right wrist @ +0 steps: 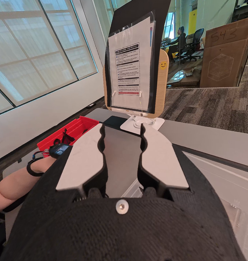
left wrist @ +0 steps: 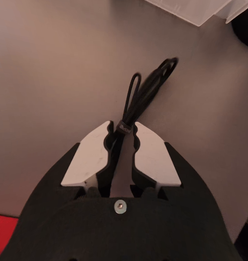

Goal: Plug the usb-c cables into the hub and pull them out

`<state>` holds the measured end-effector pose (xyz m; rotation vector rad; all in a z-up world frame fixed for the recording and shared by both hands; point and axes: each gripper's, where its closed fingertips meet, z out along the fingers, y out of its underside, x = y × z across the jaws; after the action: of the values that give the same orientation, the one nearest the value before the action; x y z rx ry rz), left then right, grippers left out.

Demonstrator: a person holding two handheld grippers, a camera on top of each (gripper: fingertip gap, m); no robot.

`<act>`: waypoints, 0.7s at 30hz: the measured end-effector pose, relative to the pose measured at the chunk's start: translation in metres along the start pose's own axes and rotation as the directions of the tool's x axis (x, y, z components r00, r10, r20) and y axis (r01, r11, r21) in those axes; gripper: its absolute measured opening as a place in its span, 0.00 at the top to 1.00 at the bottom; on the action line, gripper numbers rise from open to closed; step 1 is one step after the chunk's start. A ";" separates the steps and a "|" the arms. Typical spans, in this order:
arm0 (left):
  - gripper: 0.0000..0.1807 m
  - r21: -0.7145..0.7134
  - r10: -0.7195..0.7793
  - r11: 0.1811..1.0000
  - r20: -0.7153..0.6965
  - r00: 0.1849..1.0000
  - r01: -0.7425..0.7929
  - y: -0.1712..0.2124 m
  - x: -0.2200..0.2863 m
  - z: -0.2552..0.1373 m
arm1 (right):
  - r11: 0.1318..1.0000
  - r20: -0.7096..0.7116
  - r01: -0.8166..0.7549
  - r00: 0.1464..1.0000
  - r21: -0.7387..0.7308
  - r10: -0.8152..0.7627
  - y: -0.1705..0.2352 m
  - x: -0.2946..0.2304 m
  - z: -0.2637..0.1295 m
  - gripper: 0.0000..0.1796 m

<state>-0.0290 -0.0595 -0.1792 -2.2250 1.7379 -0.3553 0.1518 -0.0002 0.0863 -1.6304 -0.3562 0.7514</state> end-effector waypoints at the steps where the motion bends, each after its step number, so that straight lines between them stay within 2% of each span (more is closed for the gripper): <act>1: 0.79 0.020 0.013 1.000 0.016 1.000 -0.013 -0.004 -0.001 -0.004 | 1.000 -0.002 0.001 1.000 0.003 -0.001 -0.001 0.000 -0.001 0.73; 2: 0.76 0.041 0.022 0.999 0.034 0.999 -0.024 -0.007 -0.003 -0.011 | 1.000 -0.003 0.002 1.000 0.006 -0.002 -0.002 0.000 -0.002 0.73; 4: 0.75 0.090 0.035 0.995 0.077 0.996 -0.042 -0.012 -0.009 -0.034 | 1.000 -0.011 0.008 1.000 0.013 -0.008 -0.004 0.001 -0.004 0.73; 7: 0.75 0.220 -0.010 0.974 0.262 0.965 -0.050 -0.011 -0.045 -0.100 | 0.999 -0.034 0.024 0.999 0.023 -0.024 -0.007 0.005 -0.009 0.73; 9: 0.76 0.354 -0.175 0.935 0.417 0.892 0.018 0.006 -0.089 -0.159 | 0.999 -0.045 0.026 0.999 0.043 -0.024 -0.011 0.007 -0.013 0.73; 11: 0.77 0.441 -0.376 0.887 0.512 0.772 0.140 0.052 -0.136 -0.205 | 0.997 -0.044 0.022 0.999 0.068 -0.019 -0.015 0.007 -0.016 0.73; 12: 0.78 0.454 -0.455 0.863 0.509 0.731 0.221 0.082 -0.154 -0.214 | 0.997 -0.043 0.023 0.999 0.073 -0.020 -0.017 0.007 -0.017 0.73; 16: 0.76 0.381 -0.644 0.763 0.368 0.671 0.523 0.166 -0.211 -0.196 | 0.995 -0.049 0.034 0.998 0.092 -0.030 -0.022 0.009 -0.020 0.73; 19: 0.79 0.280 -0.652 0.758 0.343 0.676 0.589 0.196 -0.239 -0.180 | 0.995 -0.058 0.036 0.998 0.089 -0.031 -0.021 0.012 -0.019 0.73; 21: 0.79 0.167 -0.681 0.724 0.326 0.655 0.670 0.215 -0.244 -0.165 | 0.996 -0.070 0.039 0.997 0.084 -0.033 -0.020 0.015 -0.019 0.73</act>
<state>-0.3416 0.1158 -0.1103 -2.6332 0.6471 -0.0922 0.1788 -0.0013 0.1023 -1.5614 -0.2993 0.6732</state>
